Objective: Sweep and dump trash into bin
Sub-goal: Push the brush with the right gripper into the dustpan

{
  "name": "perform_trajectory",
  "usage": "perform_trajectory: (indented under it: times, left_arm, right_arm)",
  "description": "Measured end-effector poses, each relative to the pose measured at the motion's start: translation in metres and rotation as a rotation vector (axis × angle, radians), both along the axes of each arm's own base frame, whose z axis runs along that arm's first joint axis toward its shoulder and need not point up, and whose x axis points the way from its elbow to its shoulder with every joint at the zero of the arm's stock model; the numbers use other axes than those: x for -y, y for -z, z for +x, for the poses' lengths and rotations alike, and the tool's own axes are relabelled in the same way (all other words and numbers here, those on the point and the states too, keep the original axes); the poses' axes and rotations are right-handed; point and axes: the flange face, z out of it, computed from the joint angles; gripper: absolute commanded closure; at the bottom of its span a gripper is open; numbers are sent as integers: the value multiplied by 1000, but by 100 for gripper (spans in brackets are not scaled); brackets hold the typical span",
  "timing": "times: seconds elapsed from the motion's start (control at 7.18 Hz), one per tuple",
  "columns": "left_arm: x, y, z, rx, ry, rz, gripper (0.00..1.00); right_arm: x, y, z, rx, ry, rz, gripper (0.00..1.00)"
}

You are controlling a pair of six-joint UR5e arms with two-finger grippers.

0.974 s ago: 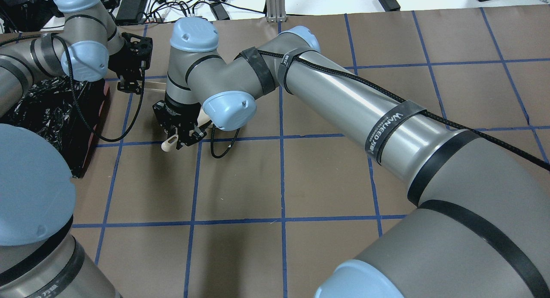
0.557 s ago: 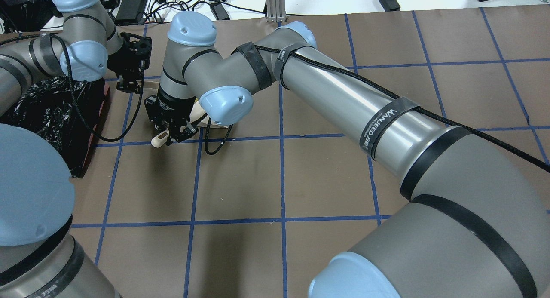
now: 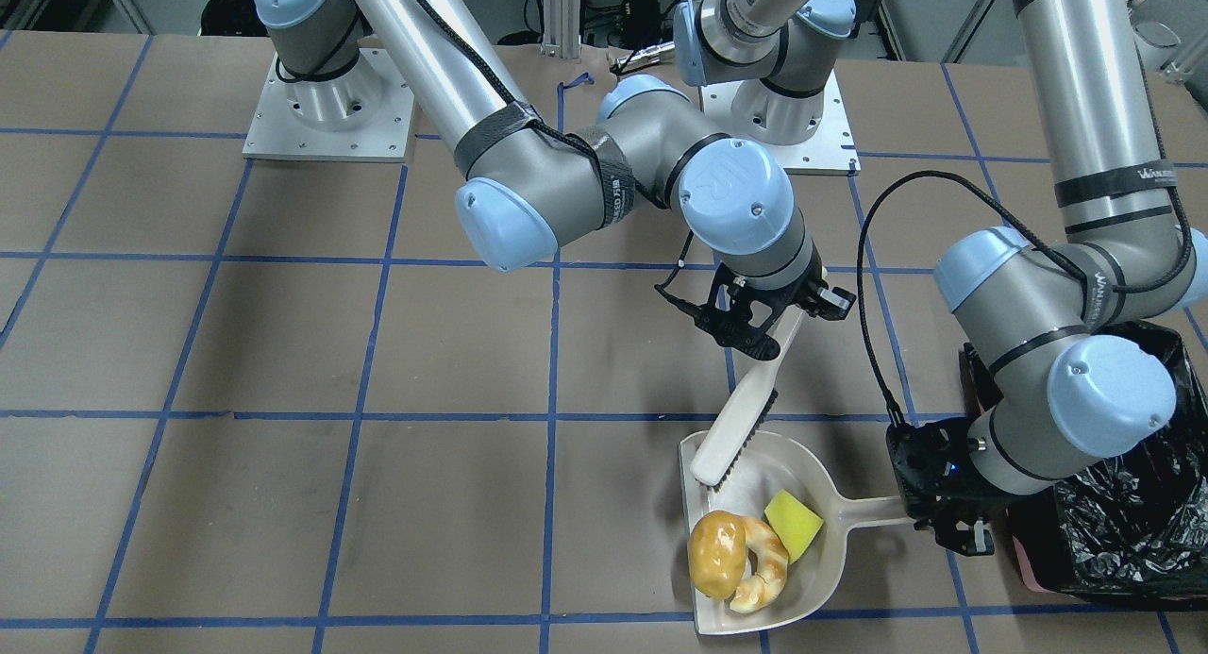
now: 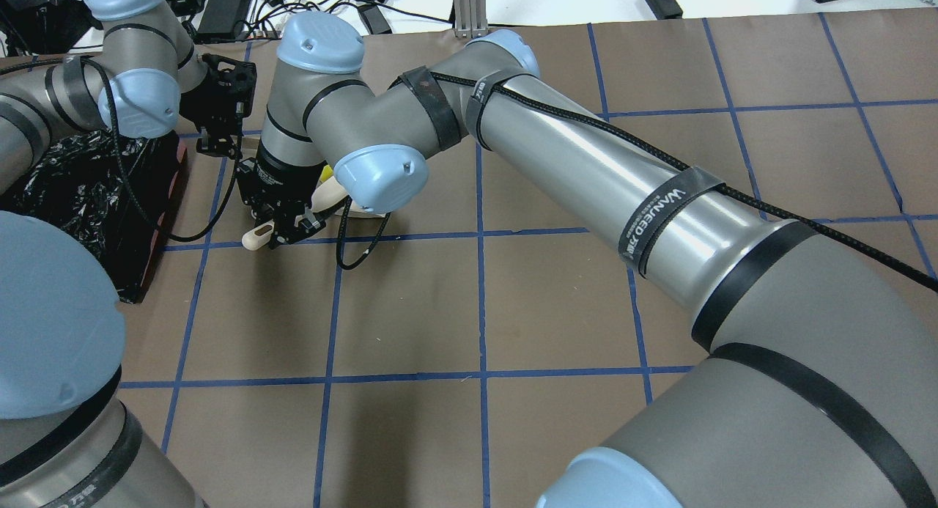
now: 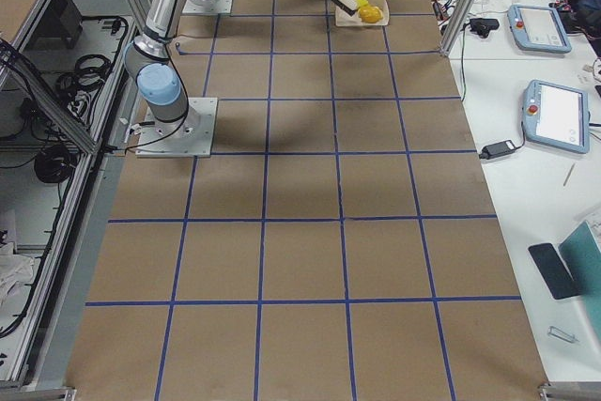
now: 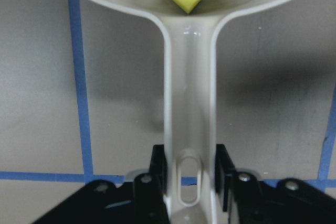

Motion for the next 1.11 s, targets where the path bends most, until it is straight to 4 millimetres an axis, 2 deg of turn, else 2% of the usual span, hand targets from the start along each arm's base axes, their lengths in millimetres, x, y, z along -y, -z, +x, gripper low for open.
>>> perform_trajectory:
  times: [0.28, 0.42, 0.7, 1.11]
  left_arm:
    - [0, 0, 1, -4, -2, -1, 69]
    - [0, -1, 2, -15, -5, -6, 69]
    - [0, -3, 4, -37, -10, -12, 70]
    - [0, -4, 4, -48, -9, -18, 73]
  right_arm:
    - [-9, -18, -3, -27, 41, 15, 100]
    - [-13, -37, -16, -70, 53, 19, 100]
    - [-10, -62, -54, -169, 34, 5, 100]
    - [31, -63, -137, -301, -54, -56, 100]
